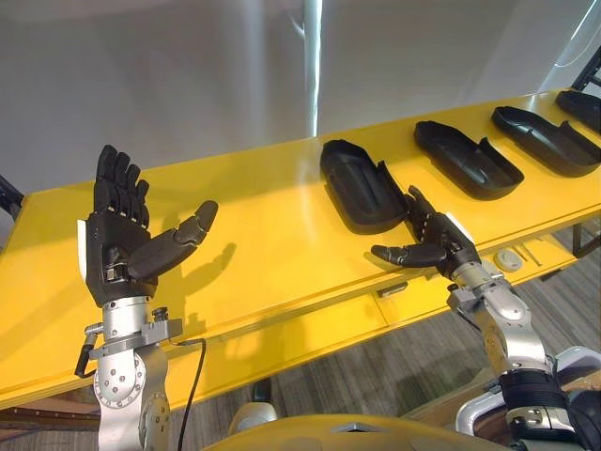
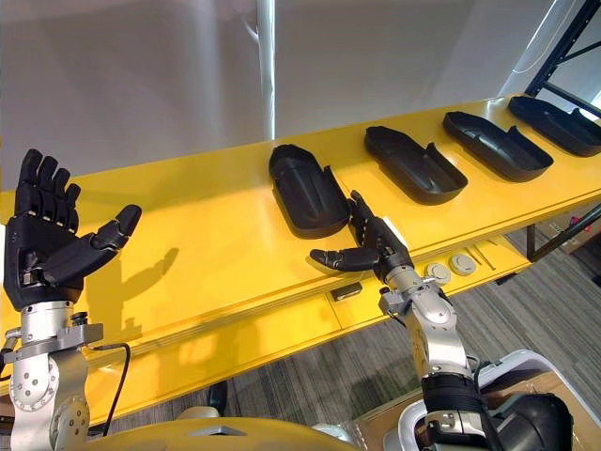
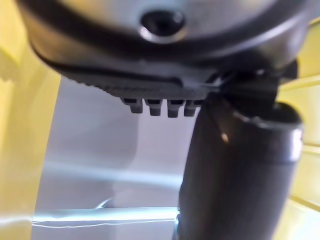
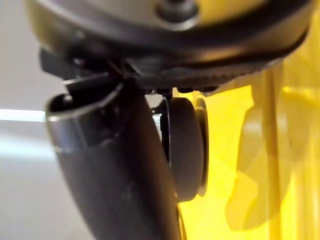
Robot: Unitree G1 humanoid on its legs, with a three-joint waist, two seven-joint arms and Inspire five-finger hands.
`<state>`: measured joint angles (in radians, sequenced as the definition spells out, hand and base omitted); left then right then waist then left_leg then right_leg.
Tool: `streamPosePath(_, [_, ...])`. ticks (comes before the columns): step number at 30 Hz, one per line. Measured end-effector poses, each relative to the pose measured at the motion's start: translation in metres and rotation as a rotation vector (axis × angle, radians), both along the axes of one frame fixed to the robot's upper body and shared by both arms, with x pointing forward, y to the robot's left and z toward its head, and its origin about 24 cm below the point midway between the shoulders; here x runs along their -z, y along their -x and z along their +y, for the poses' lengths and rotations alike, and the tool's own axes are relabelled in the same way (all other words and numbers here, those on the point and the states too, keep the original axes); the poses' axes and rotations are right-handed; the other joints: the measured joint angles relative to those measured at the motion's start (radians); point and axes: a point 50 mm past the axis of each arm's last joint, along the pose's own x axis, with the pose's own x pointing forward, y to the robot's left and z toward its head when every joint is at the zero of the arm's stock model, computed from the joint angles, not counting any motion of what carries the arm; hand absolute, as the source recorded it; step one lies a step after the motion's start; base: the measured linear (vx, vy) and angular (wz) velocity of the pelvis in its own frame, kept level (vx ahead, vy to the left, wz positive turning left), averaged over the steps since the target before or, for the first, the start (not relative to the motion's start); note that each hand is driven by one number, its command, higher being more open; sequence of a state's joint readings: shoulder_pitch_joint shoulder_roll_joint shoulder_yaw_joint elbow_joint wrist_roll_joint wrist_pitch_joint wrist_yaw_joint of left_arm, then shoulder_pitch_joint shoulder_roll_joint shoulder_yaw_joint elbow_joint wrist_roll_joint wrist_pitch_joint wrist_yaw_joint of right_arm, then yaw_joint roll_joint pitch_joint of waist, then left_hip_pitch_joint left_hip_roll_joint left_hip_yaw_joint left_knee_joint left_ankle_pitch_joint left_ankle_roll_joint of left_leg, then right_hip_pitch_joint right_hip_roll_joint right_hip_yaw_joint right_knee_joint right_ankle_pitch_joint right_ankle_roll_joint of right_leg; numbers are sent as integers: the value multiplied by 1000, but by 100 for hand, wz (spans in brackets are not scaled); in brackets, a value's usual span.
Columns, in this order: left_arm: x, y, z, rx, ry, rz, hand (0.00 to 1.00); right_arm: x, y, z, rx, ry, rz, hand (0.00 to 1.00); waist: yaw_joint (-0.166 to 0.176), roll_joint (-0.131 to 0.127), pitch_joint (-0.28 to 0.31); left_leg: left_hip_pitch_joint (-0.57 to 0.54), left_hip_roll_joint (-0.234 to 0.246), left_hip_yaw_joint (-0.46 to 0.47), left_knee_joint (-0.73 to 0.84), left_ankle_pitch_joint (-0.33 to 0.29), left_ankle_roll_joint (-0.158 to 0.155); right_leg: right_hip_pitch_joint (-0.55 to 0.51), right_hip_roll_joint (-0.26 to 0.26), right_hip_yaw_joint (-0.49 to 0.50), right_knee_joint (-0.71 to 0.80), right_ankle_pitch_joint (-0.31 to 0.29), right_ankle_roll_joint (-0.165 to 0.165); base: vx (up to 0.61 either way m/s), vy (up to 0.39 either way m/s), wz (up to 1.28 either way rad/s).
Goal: Walk over and take three plastic housings, then place them on the shelf
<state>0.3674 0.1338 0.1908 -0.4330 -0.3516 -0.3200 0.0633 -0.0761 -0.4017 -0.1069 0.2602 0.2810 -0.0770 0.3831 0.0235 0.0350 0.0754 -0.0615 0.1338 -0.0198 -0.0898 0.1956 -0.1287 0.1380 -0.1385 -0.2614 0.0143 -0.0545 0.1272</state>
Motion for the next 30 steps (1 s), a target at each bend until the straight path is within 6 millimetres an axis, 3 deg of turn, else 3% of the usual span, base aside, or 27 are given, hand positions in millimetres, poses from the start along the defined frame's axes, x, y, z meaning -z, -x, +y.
streamPosePath(11, [0, 0, 0, 0, 0, -1, 100, -10, -2, -5, 137, 95, -60, 100, 4, 3, -2, 0, 0, 0, 0, -2, -1, 0, 0, 0, 0, 0, 0, 0, 0, 0])
streamPosePath(17, [-1, 1, -1, 1, 3, -15, 100, -52, 9, -5, 302, 51, -310, 100, 1, 3, -2, -1, 5, 18, 0, -1, 1, -13, 1, 20, 1, 3, 5, 1, -1, -8])
streamPosePath(20, [-4, 1, -12, 47, 19, -46, 100, -67, 30, 3, 384, -20, -447, 100, -6, 1, -2, 3, 10, 41, 0, -5, -2, -24, 2, 42, 2, 4, 4, 14, -9, -22])
streamPosePath(22, [-10, 0, -25, 108, 32, -85, 100, -64, 46, 8, 431, -66, -470, 100, -16, -2, -2, 3, 17, 63, 0, -10, -1, -39, 4, 64, 2, 7, 2, 7, -12, -37])
streamPosePath(26, [-16, -2, -52, 264, 52, -135, 100, -30, 77, 12, 565, -131, -333, 100, -57, -10, 1, 39, 29, 165, 0, -33, -5, -76, 4, 167, 2, 16, -1, 15, 7, -62])
streamPosePath(30, [-16, -5, -66, 330, 73, -135, 100, -11, 102, 5, 645, -108, -227, 100, -90, -19, 6, 82, 47, 265, 1, -56, -14, -102, 15, 270, 2, 35, 1, 23, -6, -83])
